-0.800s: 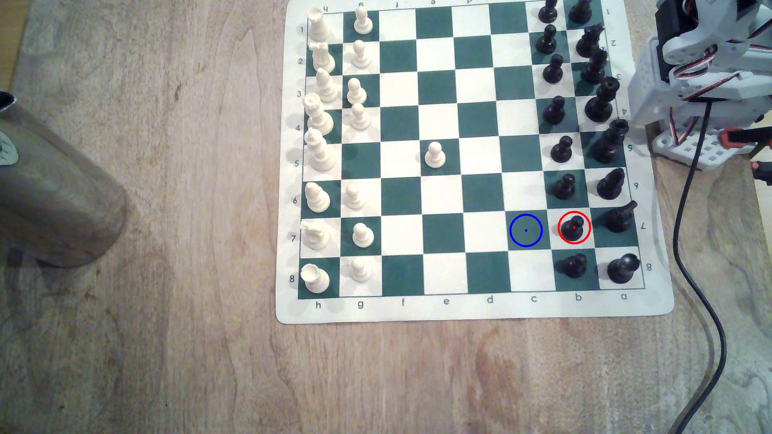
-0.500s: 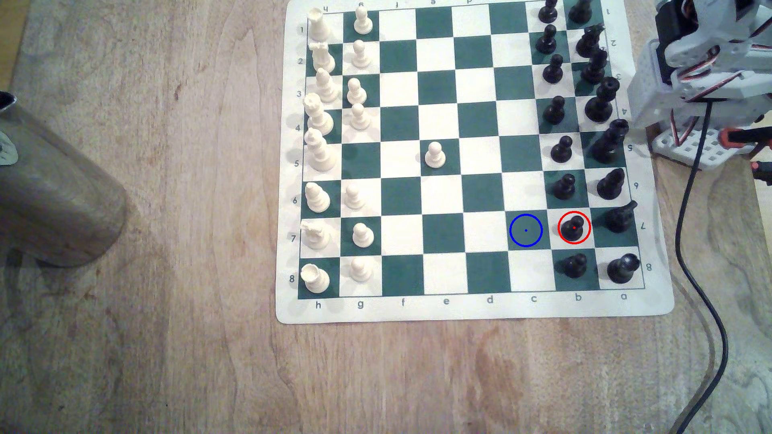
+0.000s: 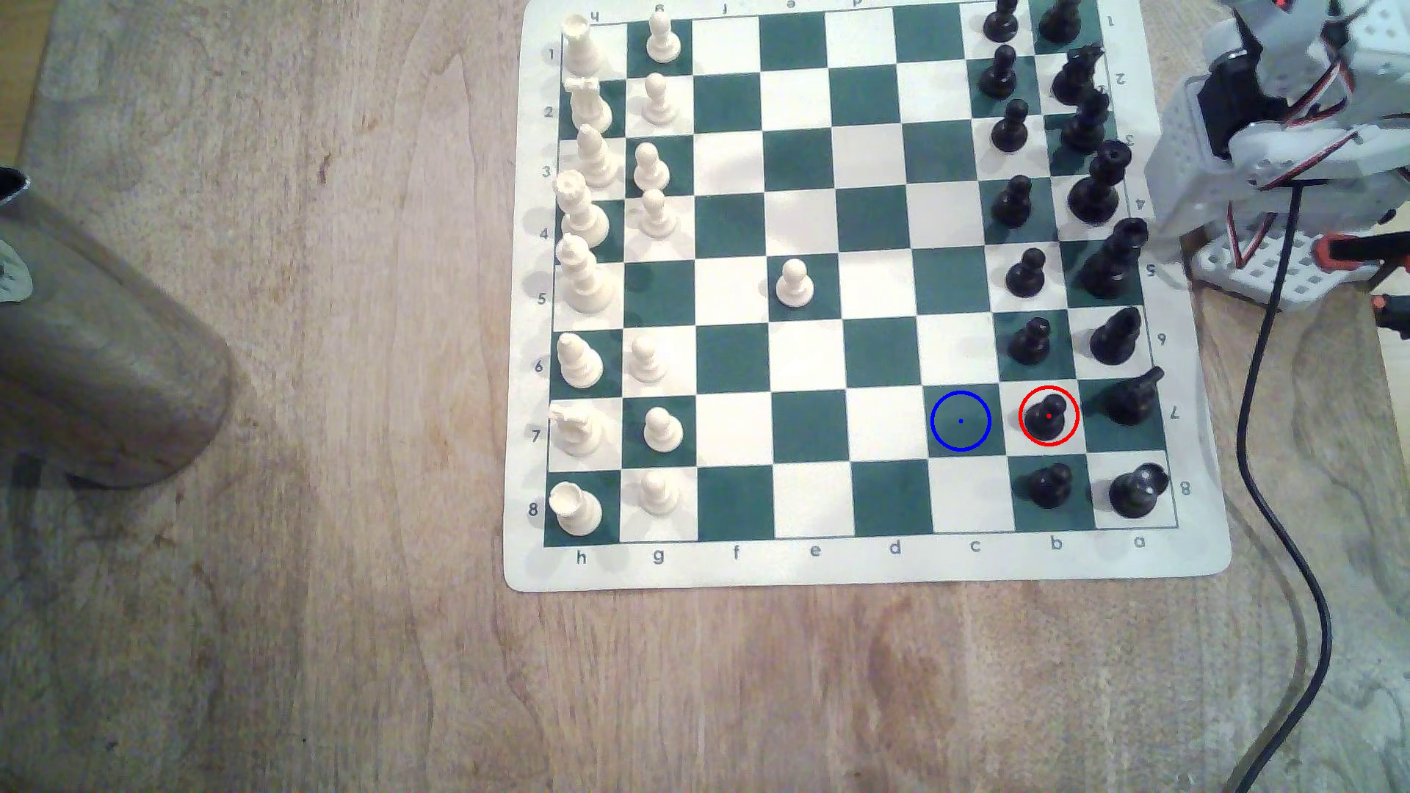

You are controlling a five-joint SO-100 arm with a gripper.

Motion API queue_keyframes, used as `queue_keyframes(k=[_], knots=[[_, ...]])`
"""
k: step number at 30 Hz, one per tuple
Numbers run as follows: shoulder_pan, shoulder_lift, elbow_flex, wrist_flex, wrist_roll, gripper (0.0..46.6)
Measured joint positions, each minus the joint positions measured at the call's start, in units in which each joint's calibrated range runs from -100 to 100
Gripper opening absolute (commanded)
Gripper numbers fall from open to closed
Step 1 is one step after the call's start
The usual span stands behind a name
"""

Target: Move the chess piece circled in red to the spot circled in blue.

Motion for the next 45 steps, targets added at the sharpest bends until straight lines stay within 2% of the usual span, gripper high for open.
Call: queue_keyframes(k=[2,5,6,8,11,14,19,20,22,24,26,32,33,38,45], knots=[[1.11,0.0,-3.25,8.92,0.0,7.3],[4.06,0.34,-10.3,25.9,-0.29,5.2],[4.72,1.17,-11.48,28.69,-0.83,0.2],[5.68,4.69,-13.83,32.11,-2.0,0.2],[5.31,8.29,-15.54,37.53,-2.1,0.2],[2.36,13.49,-19.79,48.05,-1.95,0.2],[-3.32,21.28,-32.63,73.47,-6.15,0.2],[-6.05,23.96,-37.05,81.83,-8.16,0.2],[-9.0,26.23,-40.85,89.88,-9.47,0.2],[-11.21,28.91,-43.83,96.57,-11.97,0.2],[-15.86,33.6,-47.9,104.3,-14.65,0.7],[-23.75,35.36,-48.98,109.72,-18.71,1.0],[-24.85,35.27,-48.44,109.72,-18.95,3.3],[-31.64,34.1,-39.31,107.01,-19.1,7.6],[-33.26,33.93,-31.63,101.43,-17.58,8.2]])
